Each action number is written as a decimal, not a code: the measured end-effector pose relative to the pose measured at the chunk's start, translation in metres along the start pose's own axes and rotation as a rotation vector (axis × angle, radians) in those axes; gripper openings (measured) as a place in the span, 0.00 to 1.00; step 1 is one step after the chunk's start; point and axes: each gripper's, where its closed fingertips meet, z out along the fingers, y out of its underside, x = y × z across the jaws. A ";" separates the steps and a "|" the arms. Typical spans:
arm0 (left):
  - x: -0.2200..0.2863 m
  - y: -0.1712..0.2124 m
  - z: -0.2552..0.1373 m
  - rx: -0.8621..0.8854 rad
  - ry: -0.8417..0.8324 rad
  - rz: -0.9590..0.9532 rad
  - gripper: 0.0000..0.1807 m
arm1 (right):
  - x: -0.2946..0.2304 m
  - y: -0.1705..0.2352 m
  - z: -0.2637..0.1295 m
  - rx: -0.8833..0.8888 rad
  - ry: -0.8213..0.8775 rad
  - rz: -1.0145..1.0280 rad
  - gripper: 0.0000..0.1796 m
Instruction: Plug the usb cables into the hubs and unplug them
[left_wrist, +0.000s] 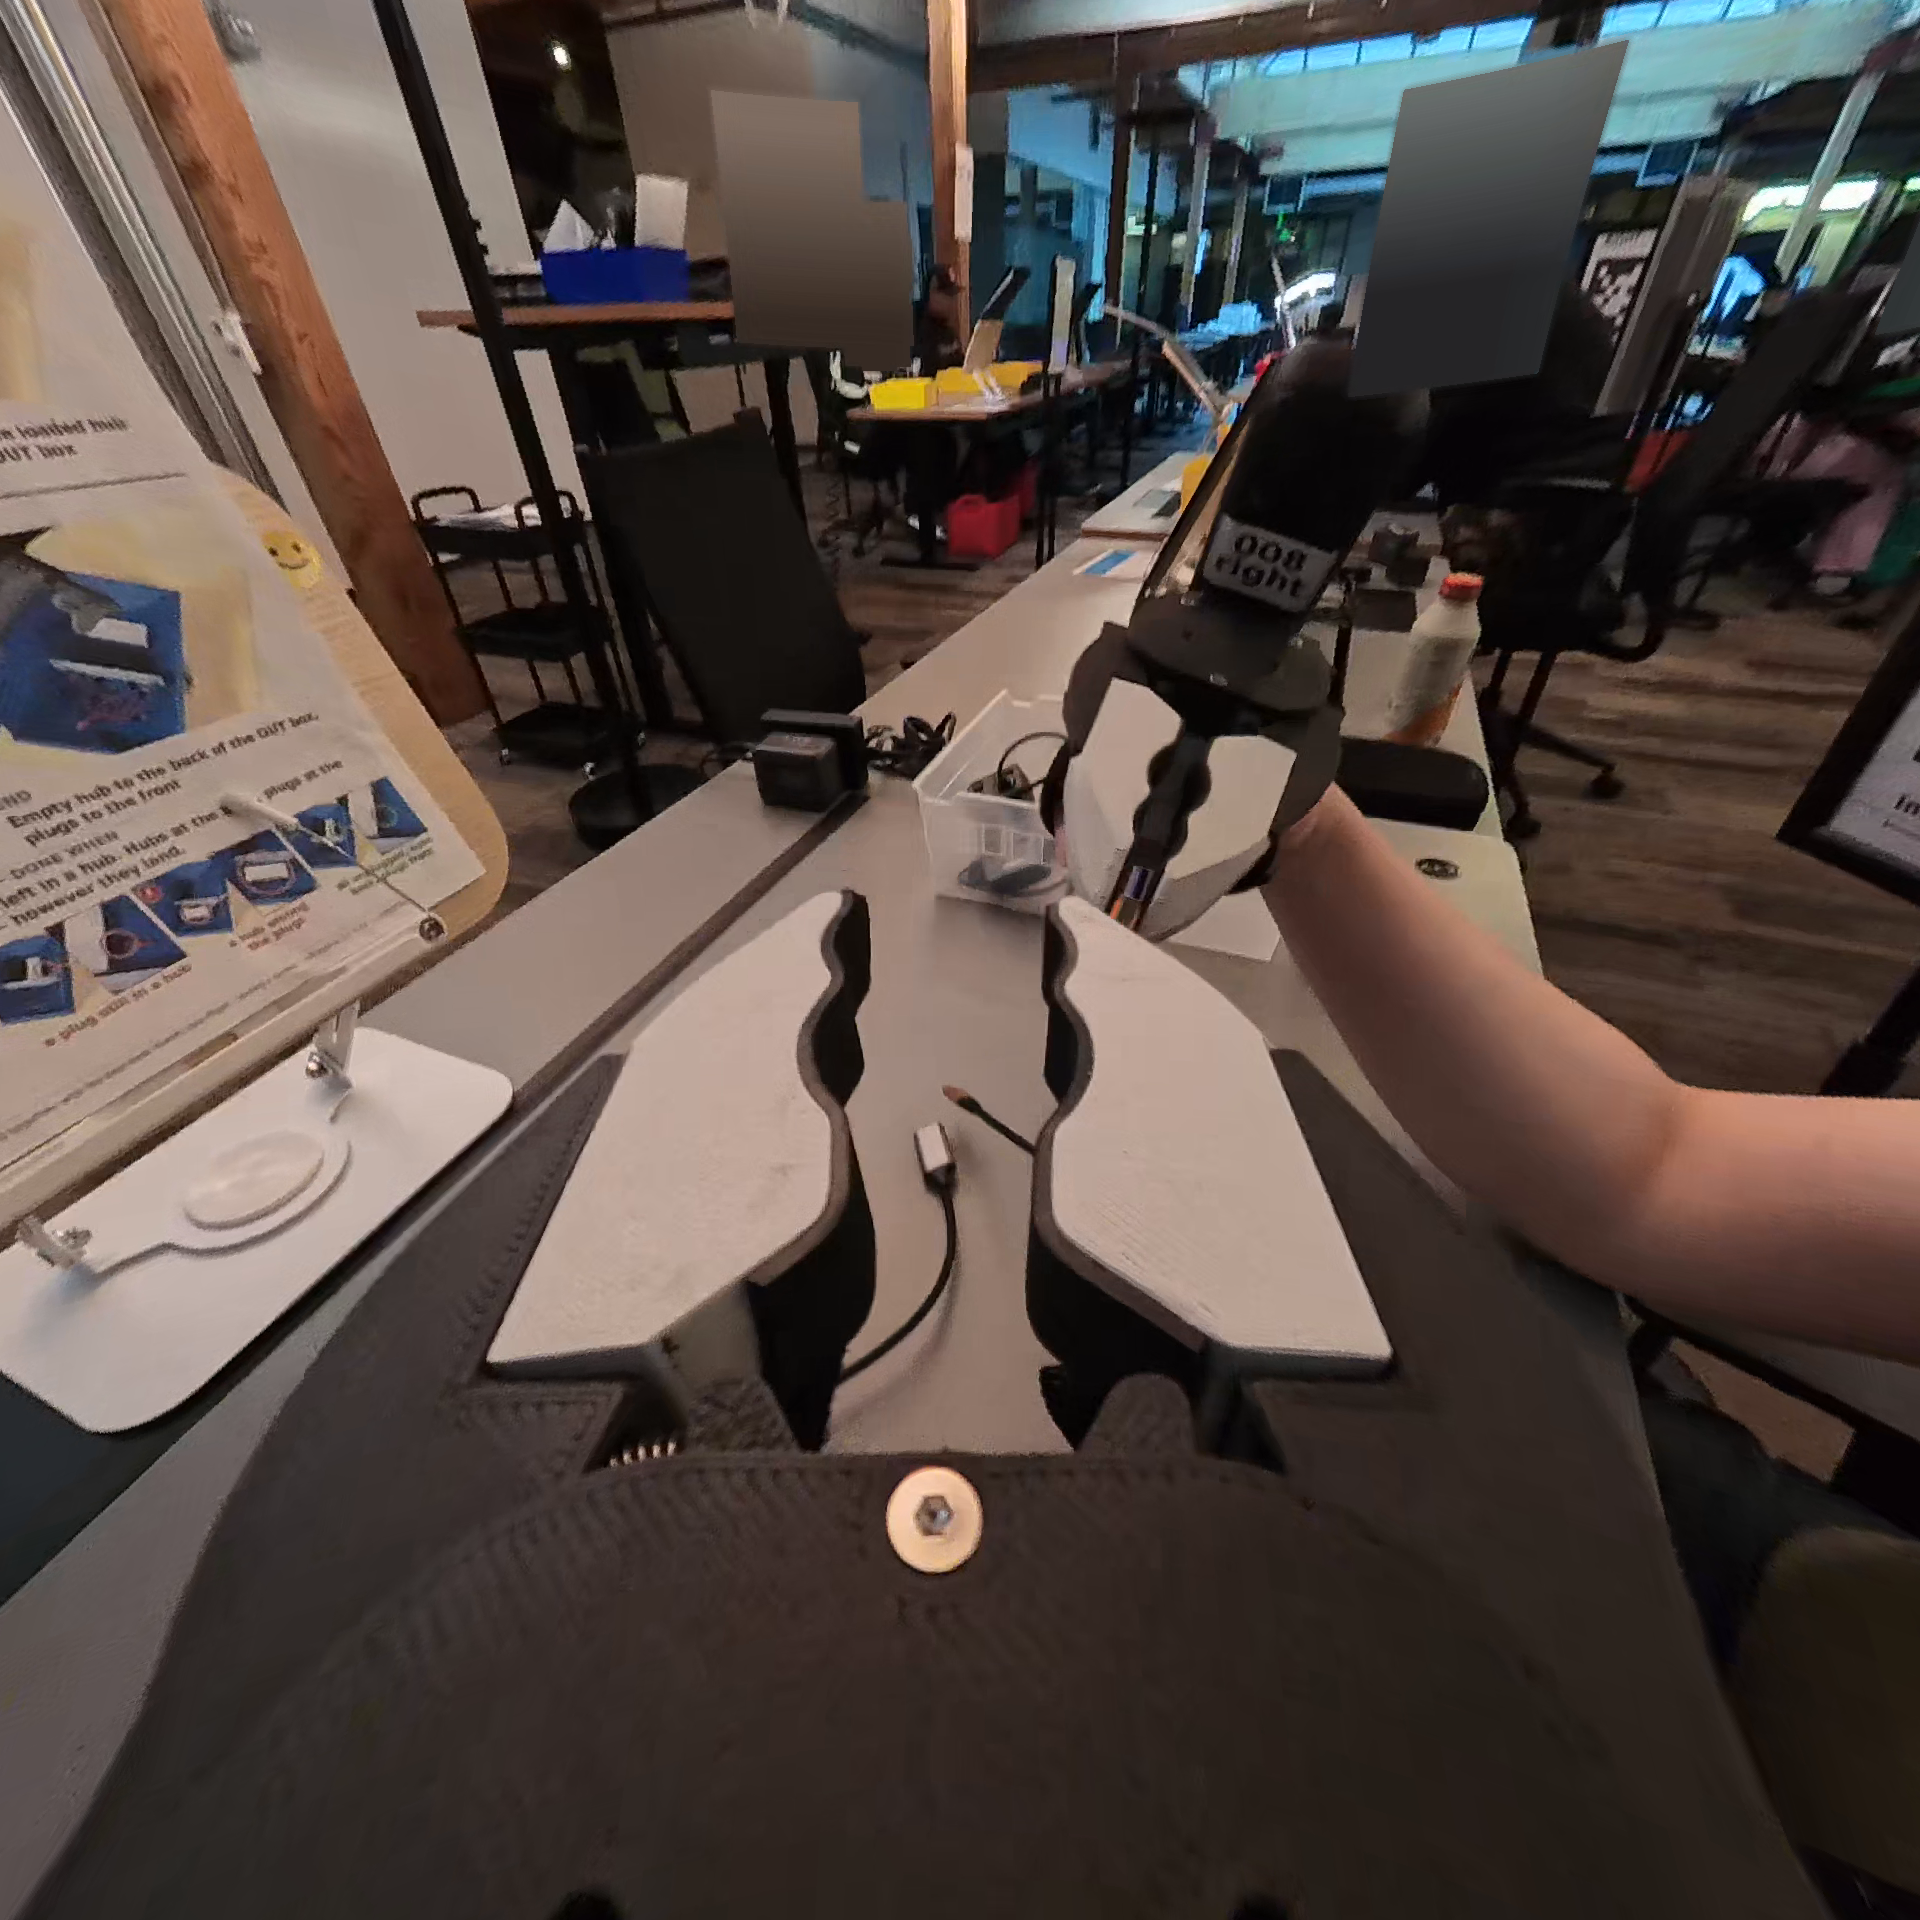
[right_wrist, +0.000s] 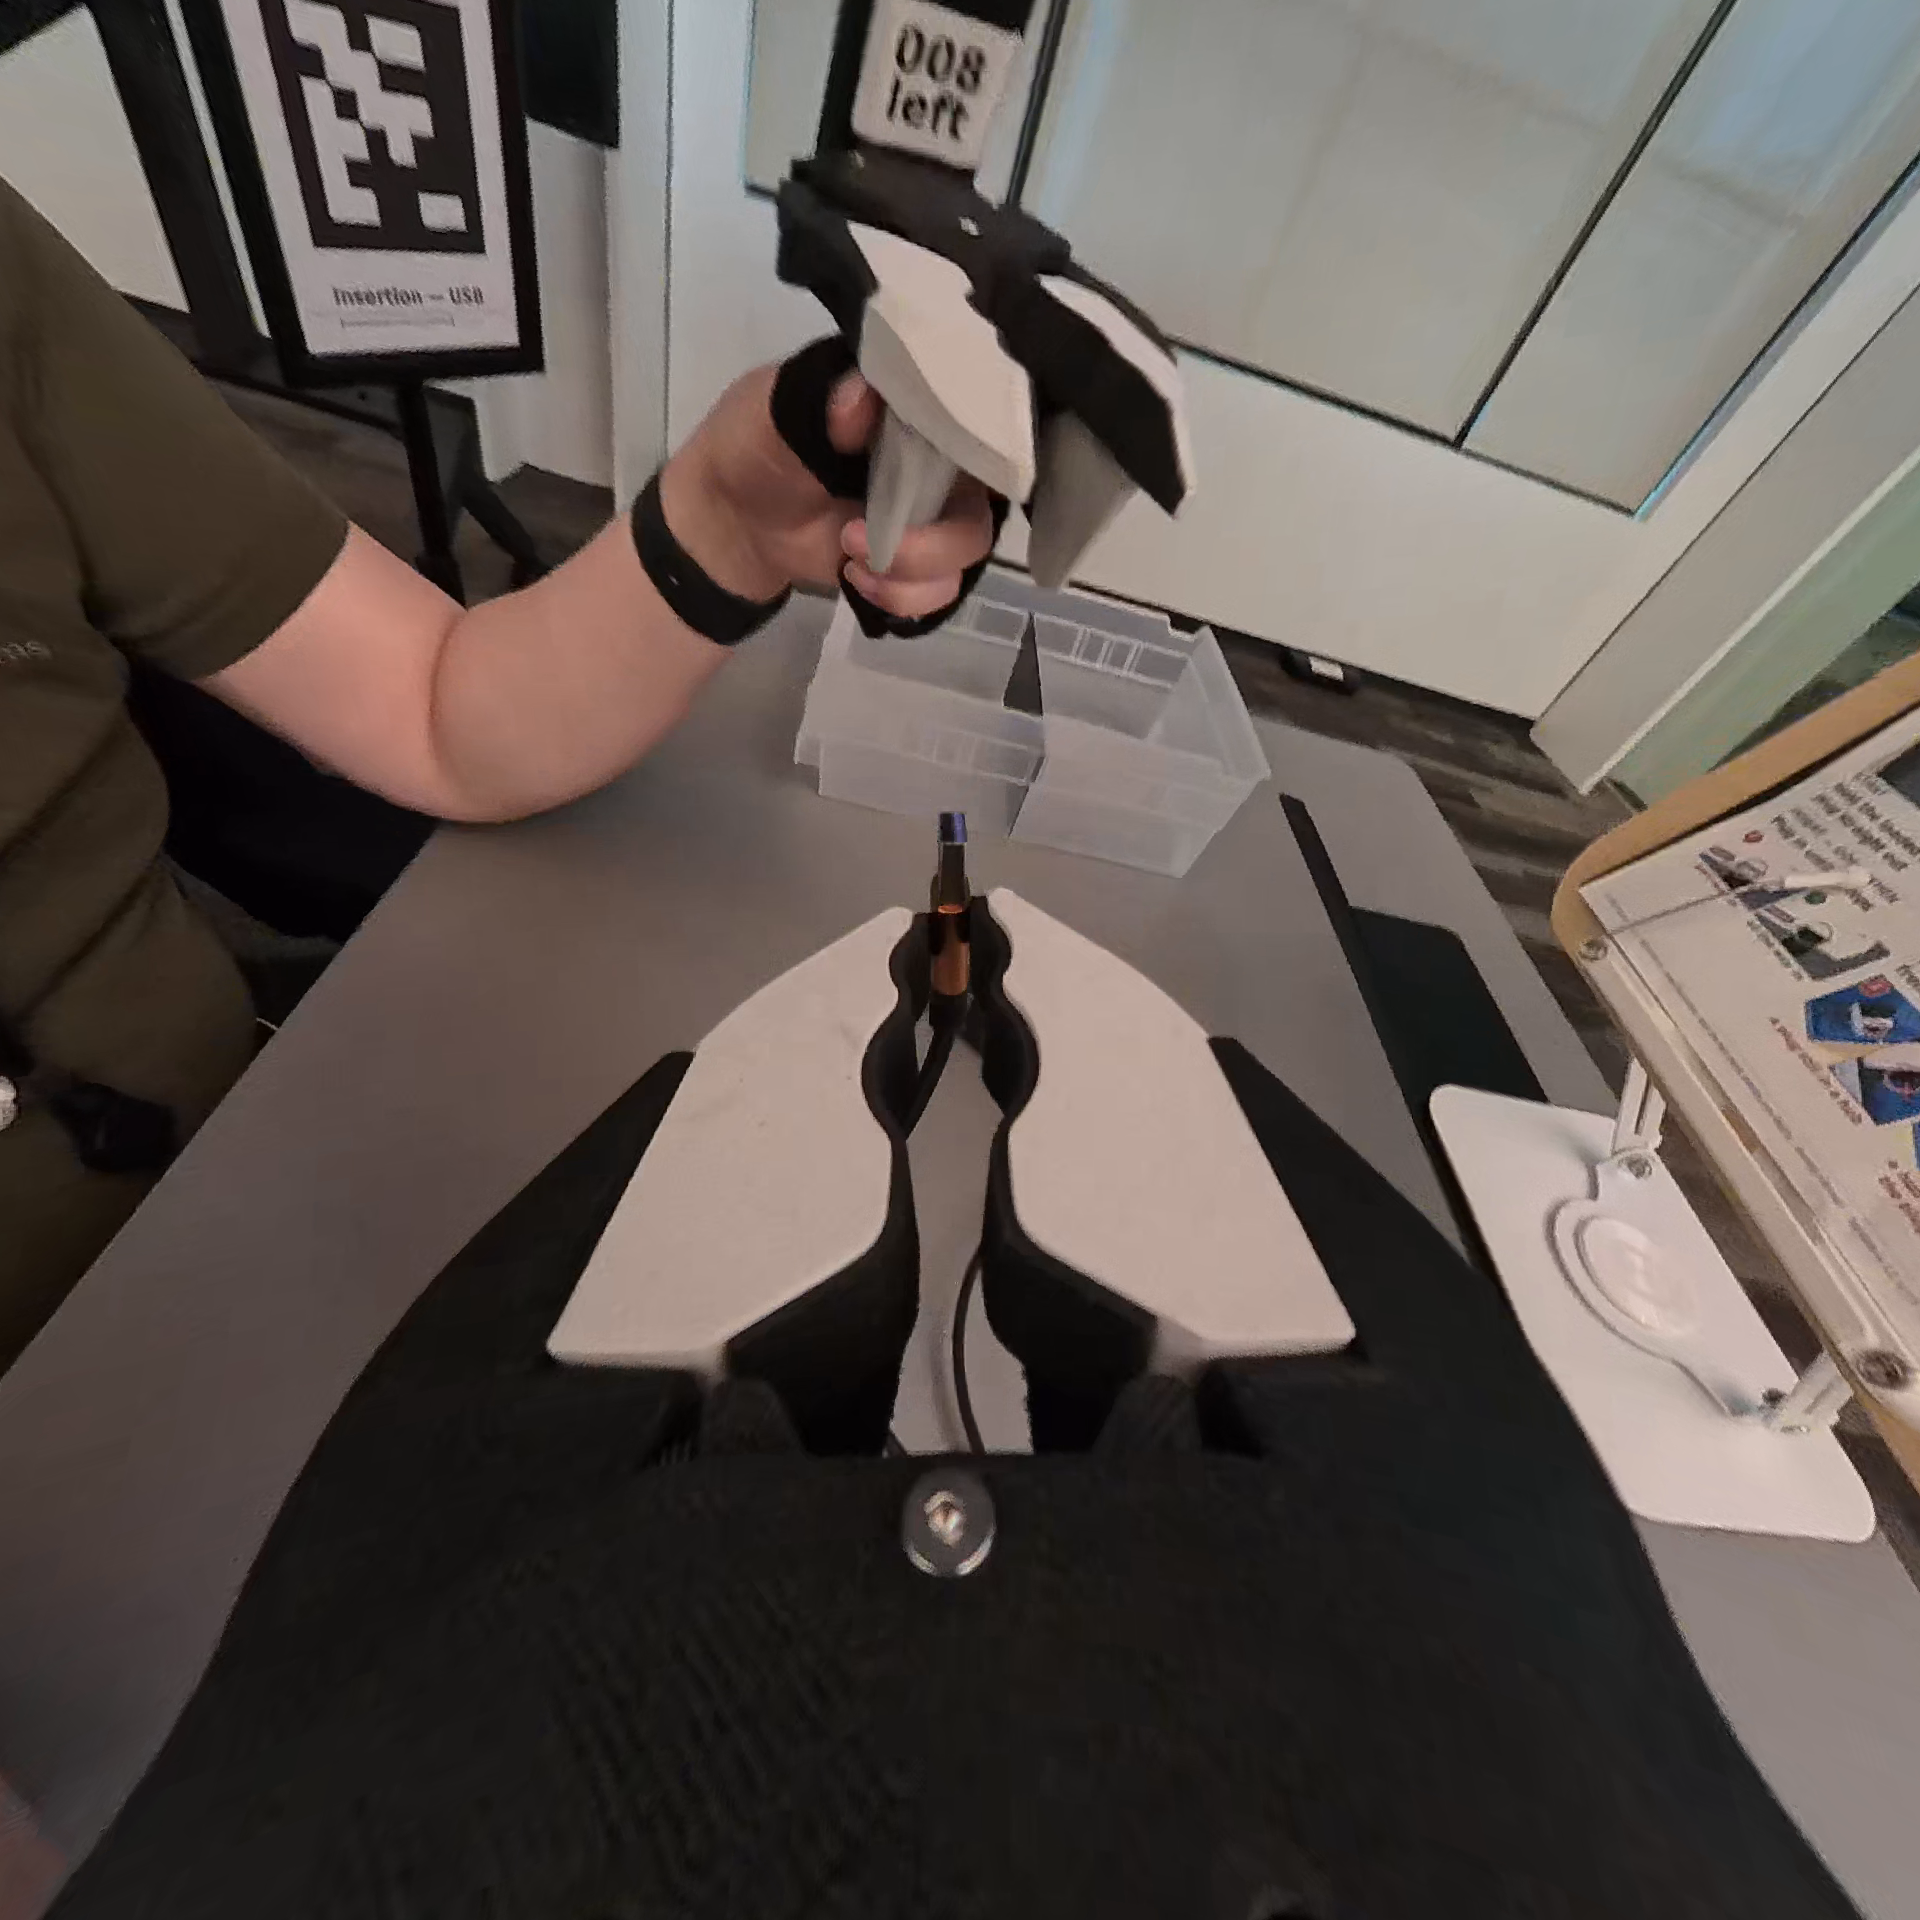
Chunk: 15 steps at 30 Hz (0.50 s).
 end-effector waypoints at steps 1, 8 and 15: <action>0.001 0.003 -0.001 -0.019 -0.001 -0.003 0.17 | 0.002 0.003 0.003 -0.027 0.019 -0.007 0.04; 0.000 0.018 -0.005 -0.127 -0.057 -0.010 0.17 | 0.023 0.015 0.021 -0.171 0.198 -0.097 0.04; -0.003 0.025 0.003 -0.147 -0.078 -0.055 0.19 | 0.043 0.000 0.023 -0.140 0.389 -0.282 0.04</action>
